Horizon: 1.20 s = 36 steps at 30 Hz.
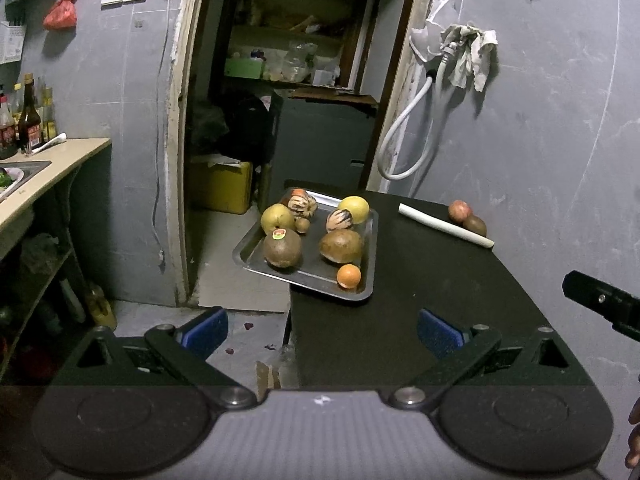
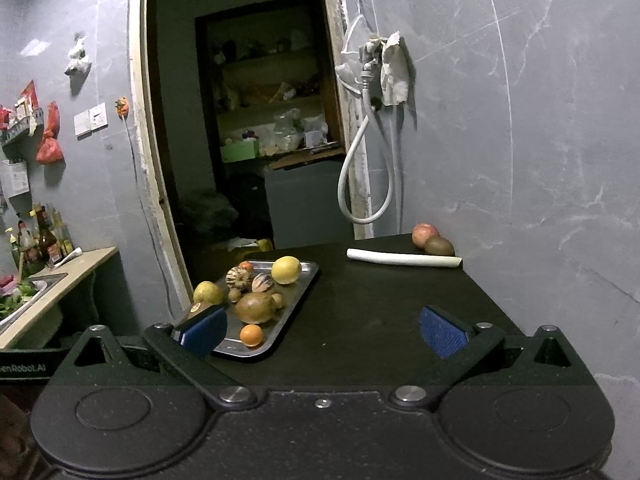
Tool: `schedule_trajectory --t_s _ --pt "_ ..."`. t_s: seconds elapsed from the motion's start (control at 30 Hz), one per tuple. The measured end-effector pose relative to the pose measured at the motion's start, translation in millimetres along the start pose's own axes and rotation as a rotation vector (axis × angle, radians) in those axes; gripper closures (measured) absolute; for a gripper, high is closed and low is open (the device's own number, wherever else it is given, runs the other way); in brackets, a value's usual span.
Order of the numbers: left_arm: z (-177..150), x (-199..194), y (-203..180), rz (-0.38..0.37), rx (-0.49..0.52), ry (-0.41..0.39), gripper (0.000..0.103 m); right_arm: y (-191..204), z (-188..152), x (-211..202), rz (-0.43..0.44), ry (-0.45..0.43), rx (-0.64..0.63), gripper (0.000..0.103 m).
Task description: Organize fruits
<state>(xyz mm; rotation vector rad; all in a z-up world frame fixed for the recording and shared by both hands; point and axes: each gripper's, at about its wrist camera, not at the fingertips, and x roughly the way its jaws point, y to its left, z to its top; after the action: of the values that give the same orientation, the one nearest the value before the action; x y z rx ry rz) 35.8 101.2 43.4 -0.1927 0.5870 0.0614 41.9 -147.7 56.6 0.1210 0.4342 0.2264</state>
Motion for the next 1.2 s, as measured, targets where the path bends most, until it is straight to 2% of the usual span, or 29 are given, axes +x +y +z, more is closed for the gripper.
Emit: schedule_trajectory --t_s 0.57,0.9,1.2 --pt "-21 9 0 -0.007 0.028 0.033 0.001 -10 -34 -5 -0.062 0.05 0.019 0.001" --pt "-27 16 4 -0.006 0.023 0.075 0.001 -12 -41 6 -0.077 0.102 0.02 0.001" --pt "-26 17 7 0.002 0.021 0.084 0.001 -9 -42 10 -0.071 0.114 0.02 0.001"
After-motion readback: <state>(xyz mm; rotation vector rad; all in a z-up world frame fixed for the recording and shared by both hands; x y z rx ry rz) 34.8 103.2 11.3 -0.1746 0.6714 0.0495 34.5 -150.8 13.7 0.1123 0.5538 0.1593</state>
